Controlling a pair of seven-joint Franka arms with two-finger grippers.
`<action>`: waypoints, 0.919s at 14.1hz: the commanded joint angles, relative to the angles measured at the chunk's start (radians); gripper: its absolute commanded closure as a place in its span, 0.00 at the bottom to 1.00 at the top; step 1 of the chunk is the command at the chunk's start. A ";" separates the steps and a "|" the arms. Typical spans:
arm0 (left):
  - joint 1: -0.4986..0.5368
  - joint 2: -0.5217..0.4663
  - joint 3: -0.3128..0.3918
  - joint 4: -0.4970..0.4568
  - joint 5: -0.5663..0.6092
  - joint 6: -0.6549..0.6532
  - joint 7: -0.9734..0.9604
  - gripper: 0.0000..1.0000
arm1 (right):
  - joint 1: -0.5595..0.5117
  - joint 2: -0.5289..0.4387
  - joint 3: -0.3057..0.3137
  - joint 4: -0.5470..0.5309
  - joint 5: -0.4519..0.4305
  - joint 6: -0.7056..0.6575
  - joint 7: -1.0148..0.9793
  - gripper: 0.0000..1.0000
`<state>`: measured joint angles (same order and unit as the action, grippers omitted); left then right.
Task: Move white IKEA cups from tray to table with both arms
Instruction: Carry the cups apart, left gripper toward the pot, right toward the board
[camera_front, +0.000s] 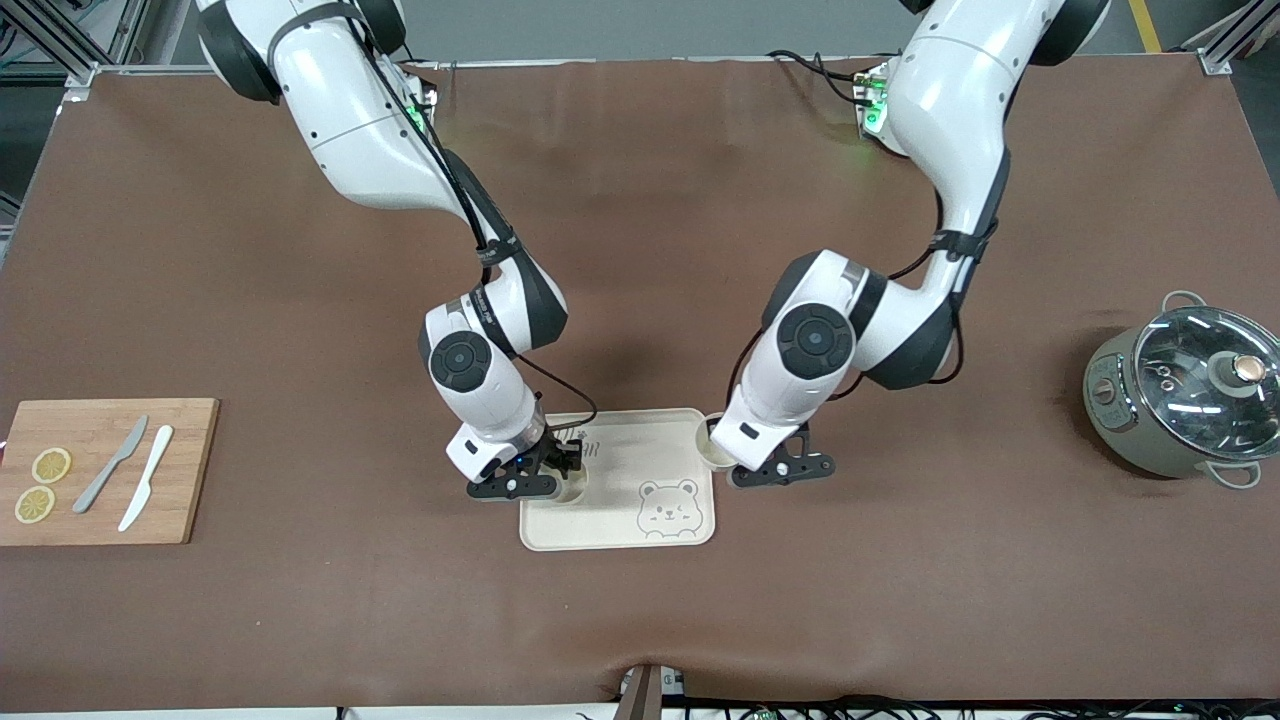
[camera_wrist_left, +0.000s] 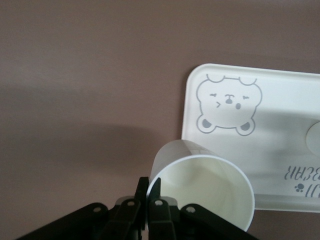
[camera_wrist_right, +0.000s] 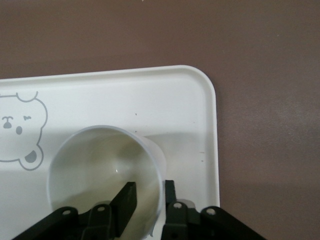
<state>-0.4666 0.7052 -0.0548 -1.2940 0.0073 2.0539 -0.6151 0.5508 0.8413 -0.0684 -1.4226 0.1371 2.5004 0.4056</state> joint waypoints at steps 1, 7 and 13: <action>0.031 -0.073 0.016 -0.013 0.016 -0.092 0.101 1.00 | 0.001 0.022 -0.007 0.008 -0.010 -0.003 0.019 0.92; 0.157 -0.135 0.016 -0.014 0.017 -0.195 0.336 1.00 | 0.001 0.021 -0.007 0.010 -0.010 -0.005 0.016 1.00; 0.298 -0.121 0.023 -0.021 0.016 -0.195 0.570 1.00 | -0.017 -0.024 -0.011 0.098 -0.013 -0.203 0.004 1.00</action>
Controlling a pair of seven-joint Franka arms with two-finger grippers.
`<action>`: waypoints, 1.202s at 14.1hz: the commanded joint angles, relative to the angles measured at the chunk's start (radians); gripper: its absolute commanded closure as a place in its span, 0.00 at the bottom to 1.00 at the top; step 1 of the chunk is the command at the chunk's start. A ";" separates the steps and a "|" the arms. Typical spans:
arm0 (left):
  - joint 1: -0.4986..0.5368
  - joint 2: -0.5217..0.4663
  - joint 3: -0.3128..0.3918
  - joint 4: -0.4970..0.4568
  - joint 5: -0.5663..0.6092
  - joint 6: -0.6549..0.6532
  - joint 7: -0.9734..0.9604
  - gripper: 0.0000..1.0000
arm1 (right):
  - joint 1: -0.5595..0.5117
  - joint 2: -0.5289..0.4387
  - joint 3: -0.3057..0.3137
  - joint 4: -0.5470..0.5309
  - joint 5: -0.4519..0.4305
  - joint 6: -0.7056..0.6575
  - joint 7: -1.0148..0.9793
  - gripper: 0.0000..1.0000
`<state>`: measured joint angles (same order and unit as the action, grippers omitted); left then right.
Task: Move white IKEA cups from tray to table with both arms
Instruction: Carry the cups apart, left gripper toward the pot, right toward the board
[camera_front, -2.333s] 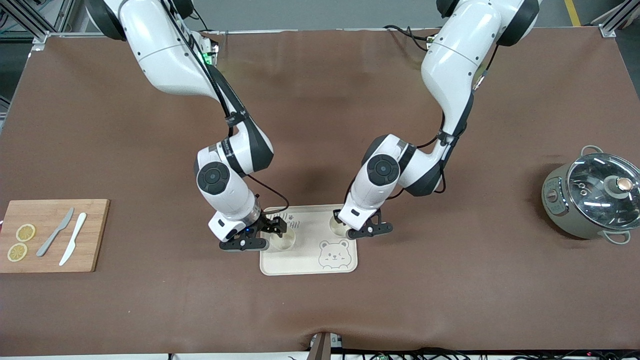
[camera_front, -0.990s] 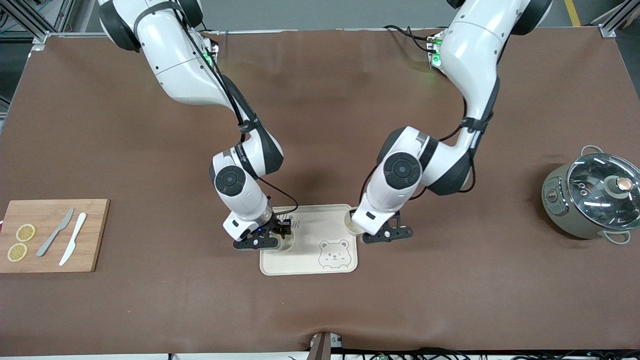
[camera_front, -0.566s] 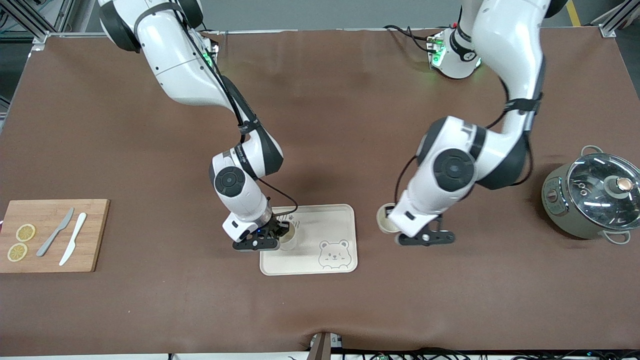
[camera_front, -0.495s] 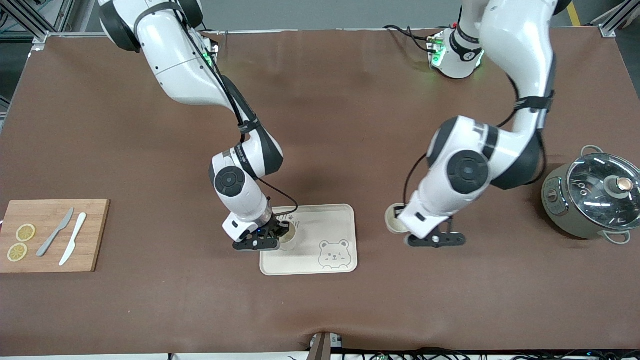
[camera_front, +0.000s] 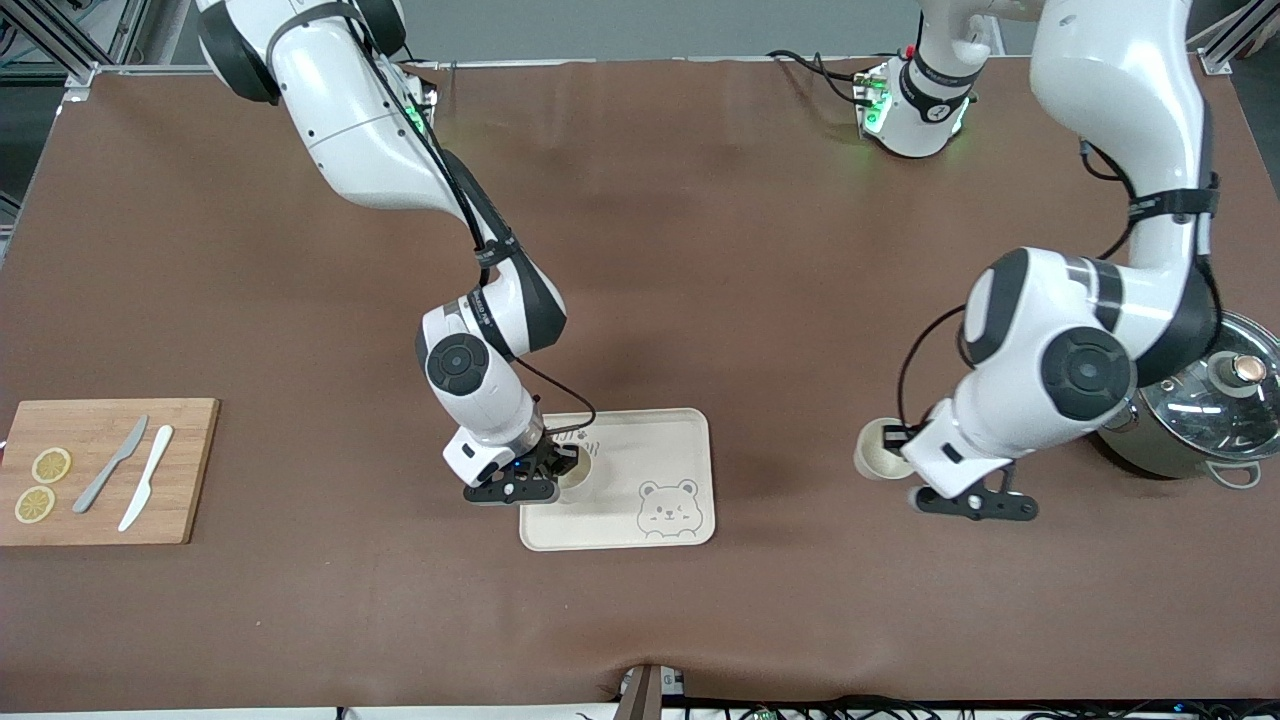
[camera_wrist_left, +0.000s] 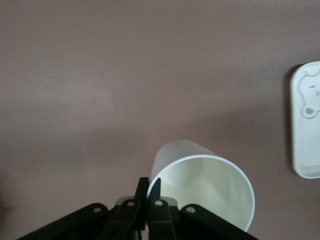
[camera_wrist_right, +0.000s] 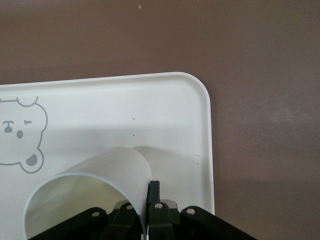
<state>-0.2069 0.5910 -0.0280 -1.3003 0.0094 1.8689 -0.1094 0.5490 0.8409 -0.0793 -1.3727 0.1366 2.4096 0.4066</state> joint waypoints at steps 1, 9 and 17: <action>0.059 0.006 -0.004 -0.016 0.014 -0.008 0.095 1.00 | -0.032 -0.025 0.000 0.090 -0.011 -0.180 -0.005 1.00; 0.158 0.116 -0.003 -0.025 0.014 0.096 0.195 1.00 | -0.254 -0.069 0.015 0.256 0.005 -0.517 -0.386 1.00; 0.176 0.188 -0.004 -0.025 -0.002 0.131 0.195 1.00 | -0.464 -0.075 0.020 0.256 0.041 -0.532 -0.796 1.00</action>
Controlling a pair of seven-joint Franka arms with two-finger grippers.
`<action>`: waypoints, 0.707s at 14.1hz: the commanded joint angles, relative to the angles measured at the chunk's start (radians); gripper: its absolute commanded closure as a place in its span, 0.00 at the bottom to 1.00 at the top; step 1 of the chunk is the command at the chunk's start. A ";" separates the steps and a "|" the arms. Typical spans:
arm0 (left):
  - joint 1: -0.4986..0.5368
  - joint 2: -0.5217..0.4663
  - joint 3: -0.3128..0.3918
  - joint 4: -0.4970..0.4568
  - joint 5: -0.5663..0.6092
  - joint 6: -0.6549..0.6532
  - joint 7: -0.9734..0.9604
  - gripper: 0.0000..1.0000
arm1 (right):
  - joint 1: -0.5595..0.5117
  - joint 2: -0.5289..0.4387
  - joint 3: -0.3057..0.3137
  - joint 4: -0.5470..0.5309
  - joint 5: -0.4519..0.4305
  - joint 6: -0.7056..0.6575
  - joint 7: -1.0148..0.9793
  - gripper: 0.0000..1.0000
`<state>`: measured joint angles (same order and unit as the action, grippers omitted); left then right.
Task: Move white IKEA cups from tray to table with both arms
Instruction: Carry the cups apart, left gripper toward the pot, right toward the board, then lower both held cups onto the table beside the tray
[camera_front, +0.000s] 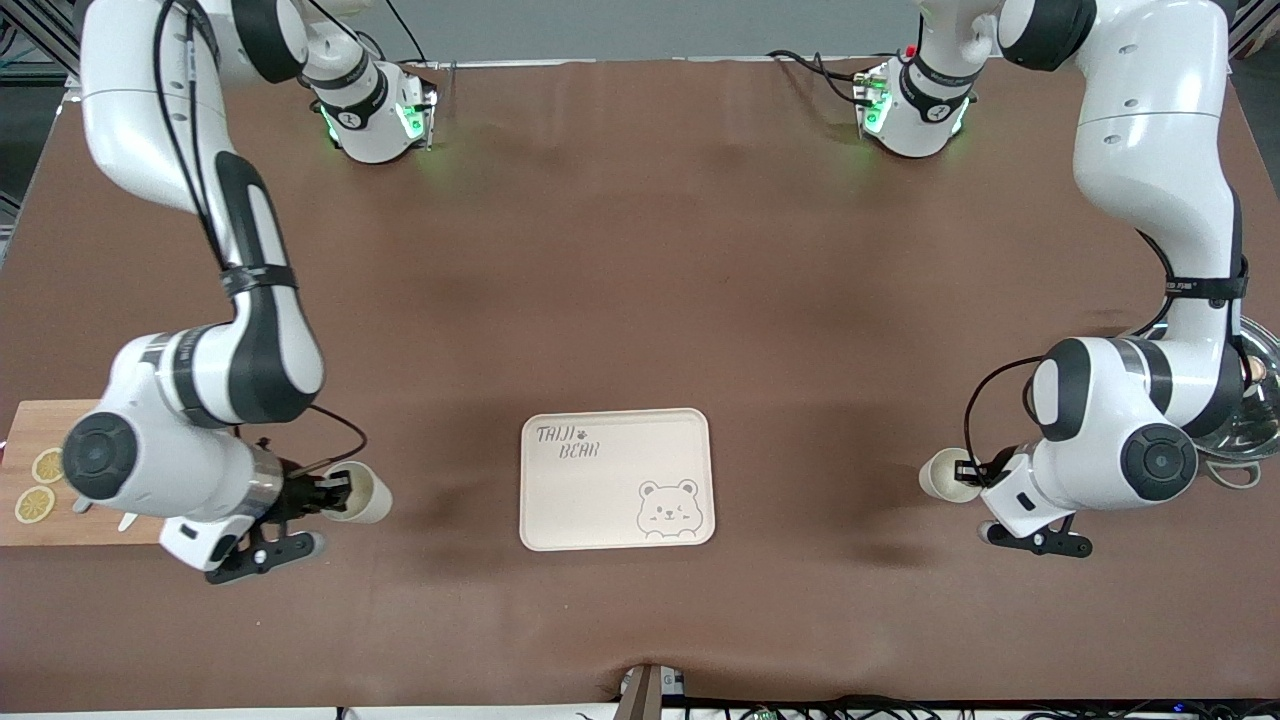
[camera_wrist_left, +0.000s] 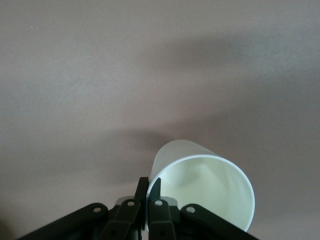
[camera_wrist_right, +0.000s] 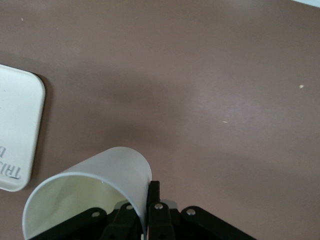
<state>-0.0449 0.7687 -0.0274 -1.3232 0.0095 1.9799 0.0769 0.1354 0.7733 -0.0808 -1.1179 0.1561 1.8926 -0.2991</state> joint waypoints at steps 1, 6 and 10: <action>0.016 0.023 -0.005 -0.002 -0.002 0.036 0.011 1.00 | -0.068 -0.005 0.021 0.000 0.022 -0.012 -0.125 1.00; 0.019 0.046 -0.006 -0.002 -0.002 0.048 0.009 1.00 | -0.114 0.014 0.019 -0.022 0.025 0.012 -0.235 1.00; 0.019 0.055 -0.006 -0.002 -0.003 0.056 0.009 0.86 | -0.140 0.014 0.019 -0.124 0.022 0.152 -0.345 1.00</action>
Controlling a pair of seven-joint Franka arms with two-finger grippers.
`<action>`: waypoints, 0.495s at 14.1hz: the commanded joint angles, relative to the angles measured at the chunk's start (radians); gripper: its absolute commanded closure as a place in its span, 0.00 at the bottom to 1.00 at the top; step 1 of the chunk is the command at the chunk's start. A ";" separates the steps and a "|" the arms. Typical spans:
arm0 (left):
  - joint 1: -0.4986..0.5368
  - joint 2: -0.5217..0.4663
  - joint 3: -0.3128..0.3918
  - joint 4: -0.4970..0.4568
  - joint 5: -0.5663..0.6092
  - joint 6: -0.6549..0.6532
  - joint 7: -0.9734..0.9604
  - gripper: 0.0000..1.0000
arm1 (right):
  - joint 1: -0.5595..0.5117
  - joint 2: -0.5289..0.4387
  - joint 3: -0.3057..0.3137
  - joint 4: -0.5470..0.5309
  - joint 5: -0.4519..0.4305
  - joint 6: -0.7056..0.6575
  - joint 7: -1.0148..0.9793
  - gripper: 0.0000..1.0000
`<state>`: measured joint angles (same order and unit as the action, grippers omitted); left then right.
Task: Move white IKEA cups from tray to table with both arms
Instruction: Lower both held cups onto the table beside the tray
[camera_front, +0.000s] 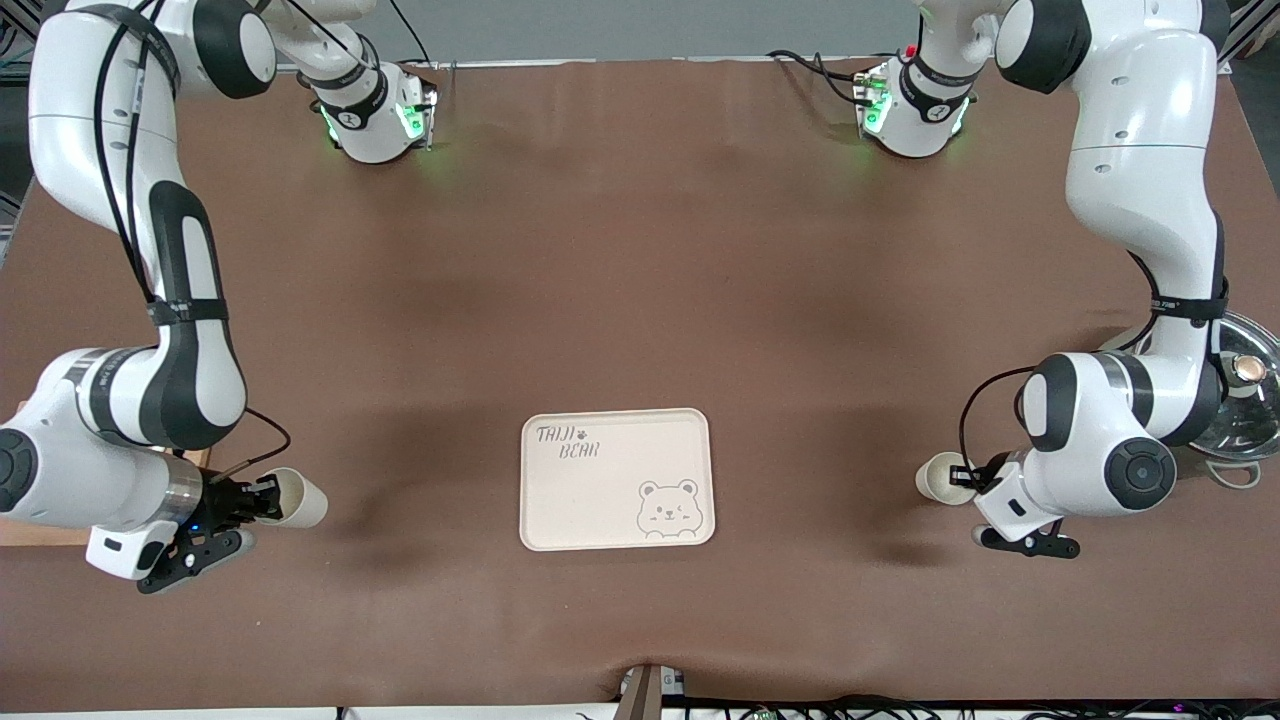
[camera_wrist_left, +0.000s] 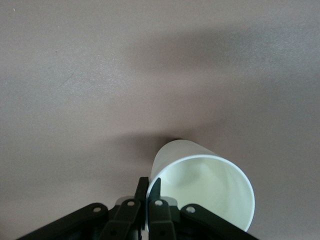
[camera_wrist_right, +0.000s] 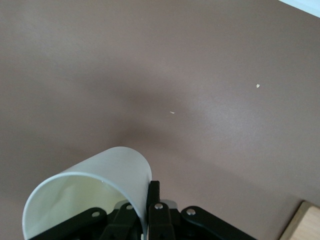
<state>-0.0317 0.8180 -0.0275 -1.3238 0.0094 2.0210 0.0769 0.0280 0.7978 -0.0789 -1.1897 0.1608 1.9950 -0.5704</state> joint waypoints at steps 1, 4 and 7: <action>0.006 0.007 -0.005 -0.002 -0.003 0.016 0.008 0.72 | -0.037 -0.011 0.018 -0.076 0.019 0.074 -0.086 1.00; 0.006 0.007 -0.005 -0.002 -0.002 0.025 0.007 0.07 | -0.039 -0.009 0.018 -0.113 0.017 0.113 -0.091 1.00; 0.007 -0.017 -0.005 0.000 0.012 0.021 0.009 0.00 | -0.036 -0.006 0.018 -0.148 0.019 0.155 -0.092 1.00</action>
<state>-0.0314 0.8258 -0.0276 -1.3206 0.0094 2.0399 0.0769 0.0030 0.8008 -0.0762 -1.3019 0.1609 2.1177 -0.6394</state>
